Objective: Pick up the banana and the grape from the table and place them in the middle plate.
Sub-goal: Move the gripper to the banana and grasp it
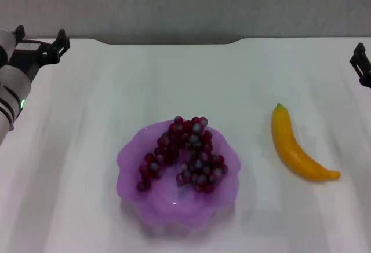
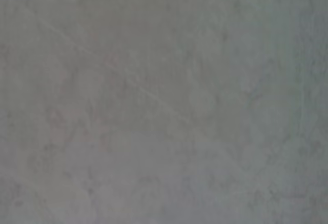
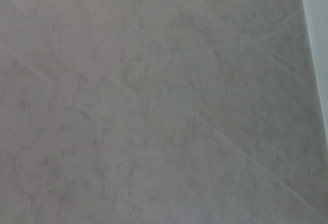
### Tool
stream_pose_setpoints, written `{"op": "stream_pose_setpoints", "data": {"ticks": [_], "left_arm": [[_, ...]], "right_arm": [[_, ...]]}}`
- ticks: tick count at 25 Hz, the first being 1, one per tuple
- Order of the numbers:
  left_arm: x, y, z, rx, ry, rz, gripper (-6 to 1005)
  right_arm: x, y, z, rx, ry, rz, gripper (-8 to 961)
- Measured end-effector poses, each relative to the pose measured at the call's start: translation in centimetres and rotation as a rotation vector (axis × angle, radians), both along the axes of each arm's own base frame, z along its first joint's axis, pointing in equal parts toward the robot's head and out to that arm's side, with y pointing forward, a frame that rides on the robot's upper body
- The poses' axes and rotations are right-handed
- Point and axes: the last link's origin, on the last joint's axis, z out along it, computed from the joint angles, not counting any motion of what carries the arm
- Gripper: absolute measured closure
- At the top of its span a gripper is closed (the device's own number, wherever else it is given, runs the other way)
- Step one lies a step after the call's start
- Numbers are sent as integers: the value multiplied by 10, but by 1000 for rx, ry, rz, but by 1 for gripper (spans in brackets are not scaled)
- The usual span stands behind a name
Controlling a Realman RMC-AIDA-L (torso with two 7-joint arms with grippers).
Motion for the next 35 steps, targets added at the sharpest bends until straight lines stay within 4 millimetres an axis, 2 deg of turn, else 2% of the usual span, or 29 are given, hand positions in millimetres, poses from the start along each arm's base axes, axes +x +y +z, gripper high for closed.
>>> {"op": "stream_pose_setpoints", "data": {"ticks": [6, 14, 21, 29, 35], "left_arm": [[-10, 16, 6, -12, -28, 37, 106], [-15, 22, 21, -11, -89, 16, 105], [-10, 15, 11, -36, -55, -49, 106], [-9, 12, 2, -60, -69, -36, 106], [-15, 14, 4, -74, -71, 5, 105]], "right_arm": [[-3, 3, -1, -4, 1, 4, 61], [-7, 5, -2, -8, 4, 17, 61], [-2, 4, -6, -42, 5, -11, 62], [-2, 9, -12, -86, 17, -41, 61], [-5, 13, -18, -119, 27, -49, 62]]}}
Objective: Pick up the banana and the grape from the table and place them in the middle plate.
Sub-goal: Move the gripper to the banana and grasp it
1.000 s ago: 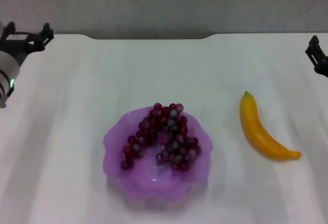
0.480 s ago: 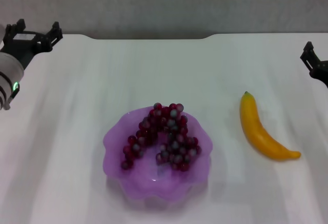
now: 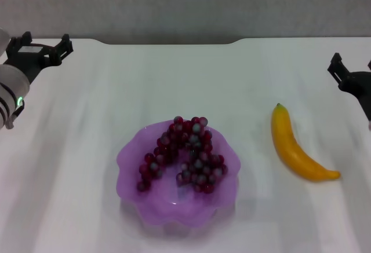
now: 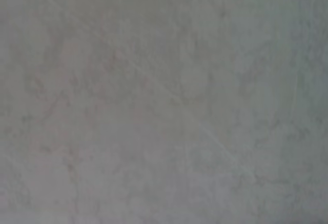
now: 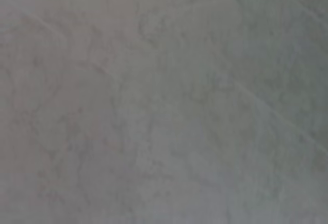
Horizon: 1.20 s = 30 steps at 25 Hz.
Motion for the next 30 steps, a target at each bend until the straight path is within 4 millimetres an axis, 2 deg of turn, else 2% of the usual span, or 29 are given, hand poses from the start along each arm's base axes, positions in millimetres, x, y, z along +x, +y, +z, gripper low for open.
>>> {"op": "stream_pose_setpoints", "data": {"ticks": [15, 21, 25, 30], "left_arm": [[-16, -10, -1, -10, 29, 34, 105], [-18, -10, 0, -13, 37, 39, 105], [-16, -10, -2, -17, 40, 35, 105], [-15, -9, -2, -18, 41, 31, 106]], "right_arm": [[-29, 18, -42, -311, 44, -98, 61], [-34, 22, -27, -314, 16, -112, 61], [-32, 24, -15, -380, 3, -136, 61], [-31, 26, -14, -472, -17, -149, 62]]}}
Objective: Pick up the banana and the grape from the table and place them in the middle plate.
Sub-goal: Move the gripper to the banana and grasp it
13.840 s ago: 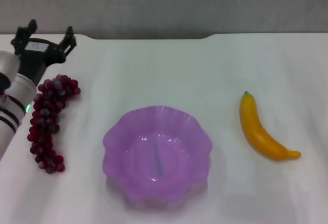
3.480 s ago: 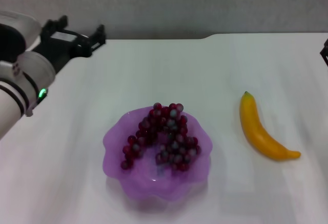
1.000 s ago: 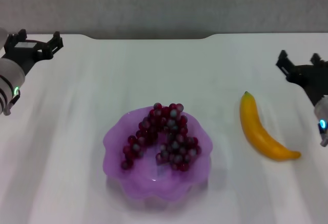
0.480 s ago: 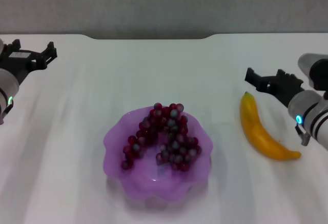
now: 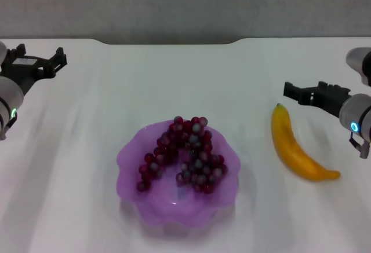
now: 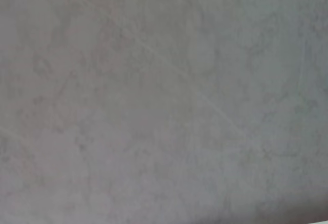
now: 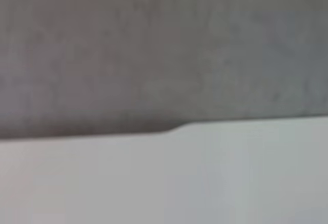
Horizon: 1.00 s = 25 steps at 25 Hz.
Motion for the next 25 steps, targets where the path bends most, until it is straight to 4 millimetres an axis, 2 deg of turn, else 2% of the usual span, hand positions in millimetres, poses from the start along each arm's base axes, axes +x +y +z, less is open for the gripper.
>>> {"op": "stream_pose_setpoints", "data": {"ticks": [13, 19, 25], "left_arm": [[4, 0, -5, -13, 20, -16, 105], [6, 1, -5, -12, 18, -20, 105], [7, 1, -5, -7, 14, -27, 105]], "right_arm": [[8, -5, -2, -164, -71, -17, 62], [7, -13, -18, -205, -87, -9, 62], [9, -17, -25, -208, -78, -26, 61]]}}
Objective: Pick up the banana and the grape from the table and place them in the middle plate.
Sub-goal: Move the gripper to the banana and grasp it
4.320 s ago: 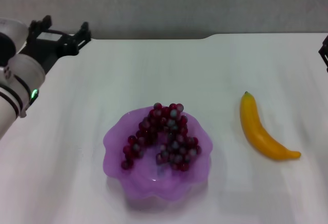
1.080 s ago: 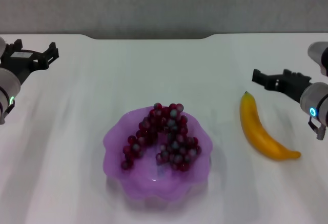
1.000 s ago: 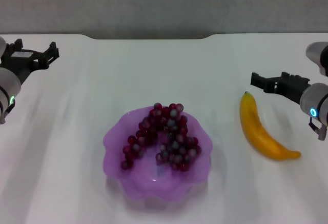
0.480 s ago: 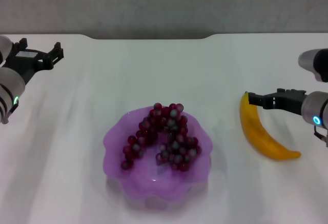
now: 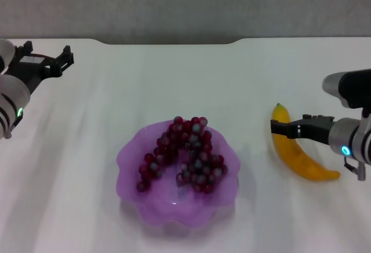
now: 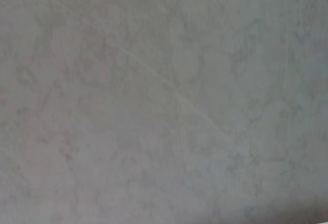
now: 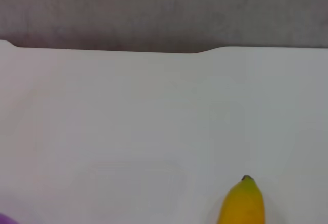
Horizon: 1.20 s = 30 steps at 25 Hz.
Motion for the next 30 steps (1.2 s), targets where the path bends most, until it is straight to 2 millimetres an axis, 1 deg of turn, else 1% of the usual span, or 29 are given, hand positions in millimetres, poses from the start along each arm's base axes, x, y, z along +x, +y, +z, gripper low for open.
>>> {"op": "stream_pose_setpoints", "data": {"ticks": [5, 14, 21, 30], "left_arm": [[0, 0, 0, 0, -1, 0, 106], [1, 1, -1, 0, -6, -1, 106], [-1, -1, -1, -2, -3, 6, 106], [-3, -1, 0, 0, -4, 13, 105]], "right_arm": [[1, -3, -8, 14, 7, -8, 61], [-1, -8, -18, -17, 3, -7, 62], [5, -14, -19, -33, 1, -26, 62], [11, -14, -15, -20, 0, -40, 61]]}}
